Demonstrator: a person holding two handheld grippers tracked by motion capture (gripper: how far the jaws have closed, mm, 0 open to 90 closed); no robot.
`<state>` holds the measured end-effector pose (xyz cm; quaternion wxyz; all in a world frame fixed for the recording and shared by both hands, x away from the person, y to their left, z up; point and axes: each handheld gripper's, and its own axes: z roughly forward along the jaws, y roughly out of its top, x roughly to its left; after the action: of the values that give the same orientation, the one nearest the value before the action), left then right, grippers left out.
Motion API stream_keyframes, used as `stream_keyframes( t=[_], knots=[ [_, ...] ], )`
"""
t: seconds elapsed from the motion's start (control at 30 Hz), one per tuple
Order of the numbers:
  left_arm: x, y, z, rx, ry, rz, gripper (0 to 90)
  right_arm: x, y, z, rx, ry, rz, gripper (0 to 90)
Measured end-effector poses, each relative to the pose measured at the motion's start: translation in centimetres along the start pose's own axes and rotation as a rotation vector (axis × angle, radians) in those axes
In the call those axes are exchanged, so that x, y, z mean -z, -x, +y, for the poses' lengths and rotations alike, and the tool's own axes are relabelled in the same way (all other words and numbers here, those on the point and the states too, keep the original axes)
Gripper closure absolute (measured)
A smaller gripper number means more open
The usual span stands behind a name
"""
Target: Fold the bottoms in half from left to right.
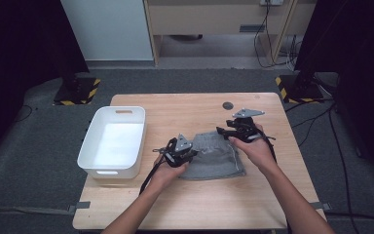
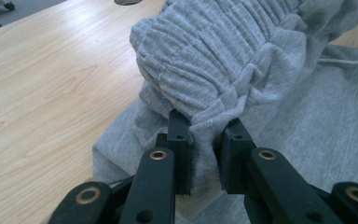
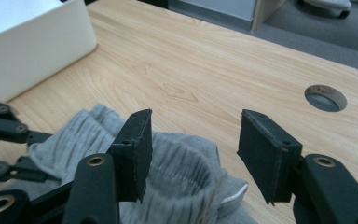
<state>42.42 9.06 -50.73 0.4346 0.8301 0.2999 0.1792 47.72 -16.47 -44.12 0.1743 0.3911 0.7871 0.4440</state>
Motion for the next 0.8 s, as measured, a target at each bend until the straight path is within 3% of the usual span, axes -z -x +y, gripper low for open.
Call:
stream_keyframes(
  t=[0.33, 0.47, 0.8],
  knots=[
    [0.0, 0.3, -0.6, -0.021, 0.003, -0.011, 76.8, -1.6, 0.1, 1.0, -0.022, -0.02, -0.023, 42.7],
    [0.1, 0.3, -0.8, -0.02, 0.009, -0.013, 76.3, -2.3, -0.1, 0.7, -0.011, -0.053, -0.025, 43.2],
    [0.4, 0.8, -0.9, -0.014, 0.019, -0.015, 69.0, -2.1, -0.9, 0.2, 0.011, -0.074, -0.006, 46.3]
  ],
)
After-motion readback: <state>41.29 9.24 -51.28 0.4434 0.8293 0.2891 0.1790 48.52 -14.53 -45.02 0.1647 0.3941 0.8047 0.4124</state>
